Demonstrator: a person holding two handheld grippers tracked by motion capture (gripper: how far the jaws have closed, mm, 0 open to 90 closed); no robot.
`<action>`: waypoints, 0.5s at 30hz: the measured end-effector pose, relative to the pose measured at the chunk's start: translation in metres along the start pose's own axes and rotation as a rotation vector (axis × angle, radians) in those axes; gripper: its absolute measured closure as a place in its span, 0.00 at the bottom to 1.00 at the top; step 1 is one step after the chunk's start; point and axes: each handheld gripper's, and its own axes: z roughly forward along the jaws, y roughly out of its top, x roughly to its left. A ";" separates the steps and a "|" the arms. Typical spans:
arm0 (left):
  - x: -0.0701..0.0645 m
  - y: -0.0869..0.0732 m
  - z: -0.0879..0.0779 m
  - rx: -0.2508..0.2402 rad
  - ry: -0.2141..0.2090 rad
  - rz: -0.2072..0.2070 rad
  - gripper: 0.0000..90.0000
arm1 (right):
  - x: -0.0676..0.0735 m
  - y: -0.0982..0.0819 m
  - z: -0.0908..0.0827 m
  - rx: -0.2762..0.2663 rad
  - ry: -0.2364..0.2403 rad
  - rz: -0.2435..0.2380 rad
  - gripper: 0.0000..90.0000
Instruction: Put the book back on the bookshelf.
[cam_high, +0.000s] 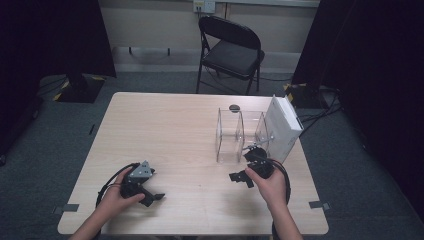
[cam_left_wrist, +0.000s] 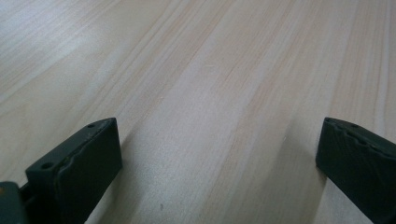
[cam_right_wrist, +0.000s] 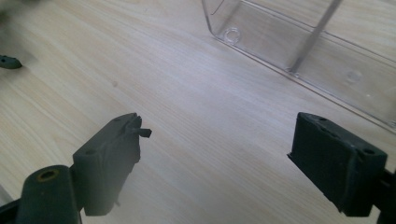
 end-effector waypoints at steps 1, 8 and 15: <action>0.000 0.000 0.000 0.000 -0.001 0.000 0.00 | 0.001 0.000 0.001 0.003 0.004 -0.002 0.16; 0.000 0.000 0.000 0.000 0.000 0.000 0.00 | 0.007 0.000 0.013 -0.005 0.026 -0.029 0.16; 0.000 0.000 0.000 0.000 0.000 0.000 0.00 | 0.018 0.001 0.023 0.004 0.047 -0.039 0.16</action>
